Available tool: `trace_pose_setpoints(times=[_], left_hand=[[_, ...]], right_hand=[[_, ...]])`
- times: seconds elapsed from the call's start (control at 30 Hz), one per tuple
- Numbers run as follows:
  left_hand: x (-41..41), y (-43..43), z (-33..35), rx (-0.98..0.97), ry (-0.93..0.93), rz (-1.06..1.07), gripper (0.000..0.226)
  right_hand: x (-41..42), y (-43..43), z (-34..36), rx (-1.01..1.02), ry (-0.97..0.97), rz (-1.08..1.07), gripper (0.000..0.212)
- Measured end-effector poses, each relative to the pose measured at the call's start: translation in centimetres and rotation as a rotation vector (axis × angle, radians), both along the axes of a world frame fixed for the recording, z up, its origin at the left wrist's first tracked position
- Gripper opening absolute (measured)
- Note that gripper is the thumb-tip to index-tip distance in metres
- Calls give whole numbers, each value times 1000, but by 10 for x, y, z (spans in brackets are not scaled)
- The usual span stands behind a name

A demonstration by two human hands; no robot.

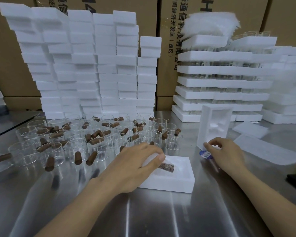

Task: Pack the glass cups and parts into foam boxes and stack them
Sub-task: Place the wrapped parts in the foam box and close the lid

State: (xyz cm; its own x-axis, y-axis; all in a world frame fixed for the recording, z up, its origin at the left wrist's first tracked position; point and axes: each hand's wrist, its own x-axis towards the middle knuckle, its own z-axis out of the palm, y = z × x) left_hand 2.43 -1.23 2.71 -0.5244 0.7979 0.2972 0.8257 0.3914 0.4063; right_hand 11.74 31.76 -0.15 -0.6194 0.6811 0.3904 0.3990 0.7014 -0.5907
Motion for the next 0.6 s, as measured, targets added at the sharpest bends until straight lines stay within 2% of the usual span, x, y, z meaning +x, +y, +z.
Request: trace_pose_setpoints(times=[0.1,0.2,0.3,0.37,0.47,0.53,0.6], left_hand=[[1,-1,1,-4,5,12,67],[1,0,1,-15,8,18,68],[0,0,0,-3,-6,17,70],[-2,0,-1,29,-26,14,70],[-1,0,1,138,-60,25,65],[-1,2,4,243,-94,42,59],[-1,4,8,350,-169,76,57]], right_hand=[[2,-9,5,56,50,40,29],[2,-17,9,175,-68,99,16],[4,-21,9,162,-193,129,42],[6,-24,11,138,-126,136,44],[12,-34,22,58,167,208,32],[16,-48,35,-115,335,360,33],[21,-62,46,-252,404,550,35]])
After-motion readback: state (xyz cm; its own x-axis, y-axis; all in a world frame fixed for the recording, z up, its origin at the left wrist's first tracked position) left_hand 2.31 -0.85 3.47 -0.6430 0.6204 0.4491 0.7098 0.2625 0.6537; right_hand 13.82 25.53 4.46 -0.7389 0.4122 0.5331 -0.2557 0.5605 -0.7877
